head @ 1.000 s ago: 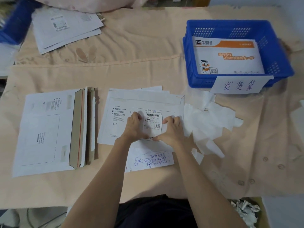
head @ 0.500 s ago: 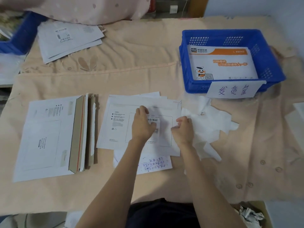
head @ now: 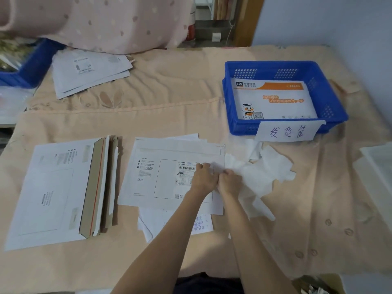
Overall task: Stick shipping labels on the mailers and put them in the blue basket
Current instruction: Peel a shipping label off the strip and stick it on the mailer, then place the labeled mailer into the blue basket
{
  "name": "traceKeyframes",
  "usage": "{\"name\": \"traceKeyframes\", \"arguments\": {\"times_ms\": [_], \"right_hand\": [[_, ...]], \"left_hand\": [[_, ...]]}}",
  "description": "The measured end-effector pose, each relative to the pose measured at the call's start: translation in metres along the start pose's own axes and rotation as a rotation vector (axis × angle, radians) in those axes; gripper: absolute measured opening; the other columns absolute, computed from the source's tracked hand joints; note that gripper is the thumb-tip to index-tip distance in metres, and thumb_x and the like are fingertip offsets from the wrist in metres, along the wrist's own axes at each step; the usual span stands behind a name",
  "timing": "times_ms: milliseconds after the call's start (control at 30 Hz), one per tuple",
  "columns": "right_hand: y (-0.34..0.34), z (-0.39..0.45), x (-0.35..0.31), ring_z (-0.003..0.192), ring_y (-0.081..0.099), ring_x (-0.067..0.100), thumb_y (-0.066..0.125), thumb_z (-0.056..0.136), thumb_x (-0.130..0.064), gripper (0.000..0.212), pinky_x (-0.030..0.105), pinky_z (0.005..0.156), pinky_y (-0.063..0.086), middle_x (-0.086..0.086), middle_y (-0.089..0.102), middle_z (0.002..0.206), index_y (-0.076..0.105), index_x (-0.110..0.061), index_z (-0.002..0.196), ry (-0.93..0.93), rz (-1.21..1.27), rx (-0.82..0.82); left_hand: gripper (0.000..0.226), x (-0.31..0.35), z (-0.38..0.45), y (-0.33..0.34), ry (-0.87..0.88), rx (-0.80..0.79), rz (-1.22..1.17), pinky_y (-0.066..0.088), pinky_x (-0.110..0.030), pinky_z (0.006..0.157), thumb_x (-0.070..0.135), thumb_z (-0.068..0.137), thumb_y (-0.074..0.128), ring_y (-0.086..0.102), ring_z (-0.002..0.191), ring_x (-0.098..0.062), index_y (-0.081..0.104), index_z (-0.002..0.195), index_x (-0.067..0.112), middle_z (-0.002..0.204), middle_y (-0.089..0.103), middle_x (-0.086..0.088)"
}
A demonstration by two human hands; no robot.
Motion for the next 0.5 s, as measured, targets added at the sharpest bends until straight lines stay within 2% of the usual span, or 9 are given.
{"name": "traceKeyframes", "arguments": {"times_ms": [67,100,200,233,300,367,433,467,500], "right_hand": [[0.001,0.004,0.0,0.119,0.052,0.035,0.039,0.092,-0.007,0.039,0.037,0.099,0.039,0.02,0.057,0.127,0.059,-0.005,0.125,0.035,0.069,-0.012],[0.001,0.007,0.0,0.114,0.055,0.033,0.039,0.092,-0.007,0.035,0.037,0.093,0.042,0.019,0.061,0.119,0.063,-0.004,0.117,0.06,0.132,-0.03],[-0.006,0.0,-0.006,0.08,0.06,0.026,0.041,0.088,-0.003,0.027,0.03,0.07,0.046,0.009,0.064,0.08,0.066,-0.009,0.08,0.131,0.456,-0.093],[-0.009,-0.004,-0.007,0.072,0.059,0.022,0.041,0.088,-0.002,0.028,0.026,0.066,0.047,0.005,0.063,0.073,0.064,-0.012,0.075,0.156,0.576,-0.125],[-0.013,-0.009,-0.017,0.072,0.059,0.018,0.037,0.089,0.003,0.033,0.023,0.069,0.048,0.004,0.064,0.077,0.065,-0.012,0.081,0.135,0.725,-0.234],[-0.012,-0.012,-0.026,0.076,0.06,0.019,0.03,0.088,0.006,0.039,0.028,0.079,0.049,0.007,0.066,0.084,0.066,-0.009,0.09,0.113,0.814,-0.322],[-0.006,-0.015,-0.031,0.079,0.062,0.022,0.028,0.088,0.006,0.04,0.032,0.083,0.05,0.01,0.067,0.089,0.065,-0.005,0.097,0.14,0.873,-0.395],[-0.002,-0.015,-0.034,0.082,0.063,0.023,0.029,0.089,0.005,0.038,0.032,0.081,0.052,0.012,0.067,0.092,0.065,-0.004,0.099,0.151,0.898,-0.435],[0.002,-0.017,-0.037,0.085,0.064,0.023,0.032,0.091,0.002,0.036,0.031,0.078,0.052,0.013,0.068,0.094,0.066,-0.003,0.101,0.149,0.93,-0.486]], "left_hand": [[0.054,0.0,-0.001,-0.001,-0.013,0.007,-0.001,0.038,-0.035,0.097,0.026,0.096,0.05,0.046,0.123,-0.034,0.033,0.143,0.004,0.143,0.03,-0.017],[0.058,0.001,-0.001,-0.003,-0.022,0.017,-0.012,0.038,-0.036,0.097,0.029,0.095,0.053,0.047,0.123,-0.035,0.032,0.143,0.004,0.143,0.029,-0.017],[0.066,0.002,0.0,-0.012,-0.041,0.07,-0.065,0.04,-0.038,0.097,0.04,0.091,0.058,0.048,0.12,-0.036,0.034,0.141,0.005,0.138,0.03,-0.015],[0.067,0.003,0.001,-0.015,-0.038,0.09,-0.049,0.04,-0.039,0.098,0.044,0.09,0.058,0.048,0.12,-0.035,0.035,0.14,0.006,0.135,0.033,-0.015],[0.063,0.007,0.0,-0.022,-0.028,0.142,-0.006,0.04,-0.042,0.1,0.047,0.09,0.055,0.046,0.119,-0.035,0.039,0.136,0.006,0.131,0.038,-0.016],[0.051,0.018,-0.005,-0.033,0.016,0.206,0.06,0.042,-0.043,0.096,0.044,0.094,0.048,0.049,0.115,-0.036,0.046,0.129,0.006,0.122,0.046,-0.016],[0.04,0.036,-0.013,-0.046,0.096,0.247,0.193,0.044,-0.038,0.086,0.037,0.098,0.041,0.056,0.107,-0.034,0.054,0.117,0.004,0.094,0.055,-0.008],[0.038,0.045,-0.018,-0.052,0.122,0.25,0.252,0.043,-0.036,0.082,0.034,0.1,0.038,0.058,0.104,-0.033,0.058,0.111,0.003,0.078,0.05,-0.002],[0.038,0.054,-0.023,-0.059,0.139,0.255,0.304,0.044,-0.036,0.079,0.03,0.101,0.036,0.06,0.102,-0.033,0.061,0.106,0.002,0.071,0.046,0.0]]}}
Point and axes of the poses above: each hand's wrist, its own z-axis towards the middle knuckle, its own y-axis out of the palm, x = y × z, the point moved 7 cm from there along z, towards the middle knuckle
